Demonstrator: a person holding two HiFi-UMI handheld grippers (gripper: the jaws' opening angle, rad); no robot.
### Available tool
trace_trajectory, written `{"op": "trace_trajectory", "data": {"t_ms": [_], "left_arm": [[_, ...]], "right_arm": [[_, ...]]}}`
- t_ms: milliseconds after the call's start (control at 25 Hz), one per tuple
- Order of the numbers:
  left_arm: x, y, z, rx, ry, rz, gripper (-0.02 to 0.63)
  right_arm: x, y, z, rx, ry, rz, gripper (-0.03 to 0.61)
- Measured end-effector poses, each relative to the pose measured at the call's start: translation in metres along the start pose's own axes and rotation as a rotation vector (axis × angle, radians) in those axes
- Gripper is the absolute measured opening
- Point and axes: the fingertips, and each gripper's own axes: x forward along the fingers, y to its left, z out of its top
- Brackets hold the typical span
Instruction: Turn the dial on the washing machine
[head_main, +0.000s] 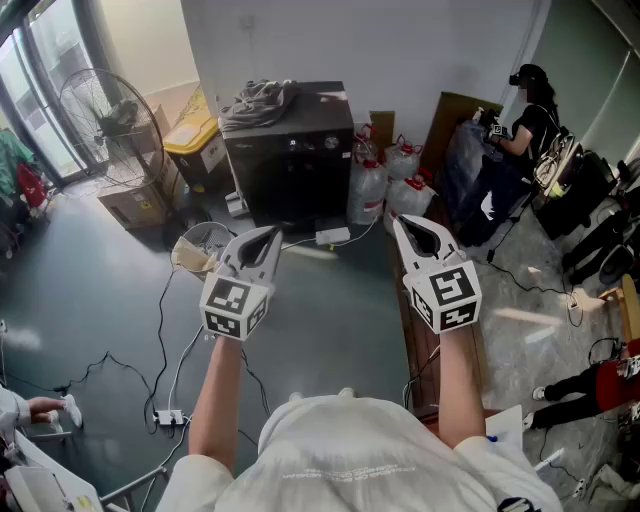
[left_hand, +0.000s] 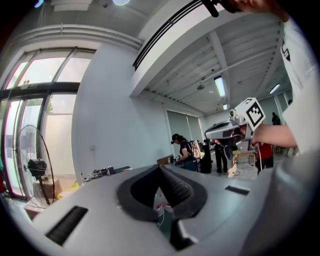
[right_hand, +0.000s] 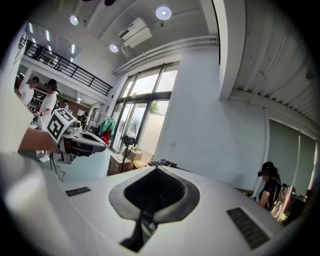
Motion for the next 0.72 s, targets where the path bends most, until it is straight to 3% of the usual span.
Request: {"op": "trace_trajectory", "data": {"t_ms": [320, 520, 720], "left_arm": [[0.015, -0.028, 0.003, 0.021, 0.014, 0.033, 0.014], [0.021, -0.038, 0.001, -0.078, 0.026, 0.042, 0.014], [0.041, -0.052, 0.002, -0.045, 0.039, 0.016, 0.014]], "right_arm": [[-0.02, -0.024, -0.009, 0.038, -0.05, 0.034, 0.015], [-0.022, -0.034, -0.027, 0.049, -0.026, 0.062, 0.015], [-0.01, -0.05, -0.035, 0.09, -0.054, 0.091, 0.015]]}}
